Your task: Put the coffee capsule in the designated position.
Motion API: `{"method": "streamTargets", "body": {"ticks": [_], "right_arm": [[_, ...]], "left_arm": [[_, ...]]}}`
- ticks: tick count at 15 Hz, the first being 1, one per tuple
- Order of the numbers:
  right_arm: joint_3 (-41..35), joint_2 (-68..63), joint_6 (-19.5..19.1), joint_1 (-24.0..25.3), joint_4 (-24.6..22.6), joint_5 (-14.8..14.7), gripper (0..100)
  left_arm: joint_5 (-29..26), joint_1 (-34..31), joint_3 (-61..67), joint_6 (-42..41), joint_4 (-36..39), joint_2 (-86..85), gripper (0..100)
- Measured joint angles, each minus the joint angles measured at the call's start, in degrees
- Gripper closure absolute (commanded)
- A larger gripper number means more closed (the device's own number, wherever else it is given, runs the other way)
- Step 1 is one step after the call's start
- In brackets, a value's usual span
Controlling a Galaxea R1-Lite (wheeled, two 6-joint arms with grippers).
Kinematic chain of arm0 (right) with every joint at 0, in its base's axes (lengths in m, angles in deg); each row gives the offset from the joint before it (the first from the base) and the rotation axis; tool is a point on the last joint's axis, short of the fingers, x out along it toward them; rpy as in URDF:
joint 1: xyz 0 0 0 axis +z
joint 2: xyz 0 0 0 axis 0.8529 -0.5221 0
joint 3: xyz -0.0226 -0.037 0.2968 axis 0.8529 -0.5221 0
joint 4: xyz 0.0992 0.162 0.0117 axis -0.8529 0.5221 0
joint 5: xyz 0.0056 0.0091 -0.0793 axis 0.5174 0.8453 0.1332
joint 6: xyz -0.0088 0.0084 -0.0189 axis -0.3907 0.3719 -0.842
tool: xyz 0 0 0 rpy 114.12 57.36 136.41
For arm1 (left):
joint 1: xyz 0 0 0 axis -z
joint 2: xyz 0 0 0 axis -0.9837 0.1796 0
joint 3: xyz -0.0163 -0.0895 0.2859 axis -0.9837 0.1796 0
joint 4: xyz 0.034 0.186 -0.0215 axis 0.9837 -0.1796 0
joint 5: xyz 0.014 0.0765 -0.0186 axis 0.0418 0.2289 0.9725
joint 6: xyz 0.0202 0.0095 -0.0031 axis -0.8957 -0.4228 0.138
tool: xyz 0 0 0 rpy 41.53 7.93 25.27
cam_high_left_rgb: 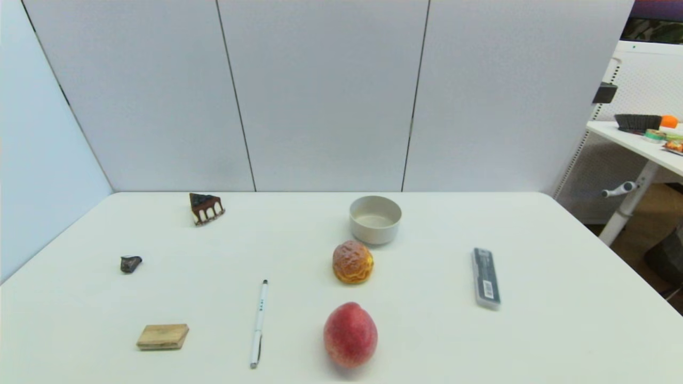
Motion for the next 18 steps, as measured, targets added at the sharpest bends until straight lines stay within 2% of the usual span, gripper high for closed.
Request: {"method": "streamTargets", "body": {"ticks": [11, 14, 18], "right_arm": [[0.0, 0.0, 0.0, 0.0, 0.0, 0.0, 0], [0.0, 0.0, 0.0, 0.0, 0.0, 0.0, 0], [0.0, 0.0, 0.0, 0.0, 0.0, 0.0, 0]], "left_arm": [[0.9, -0.1, 0.0, 2.5, 0.0, 0.9, 0], [1.3, -0.1, -3.5, 2.7, 1.1, 8.5, 0], [4.3, -0.3, -15.5, 5.0, 1.8, 26.5, 0]]}}
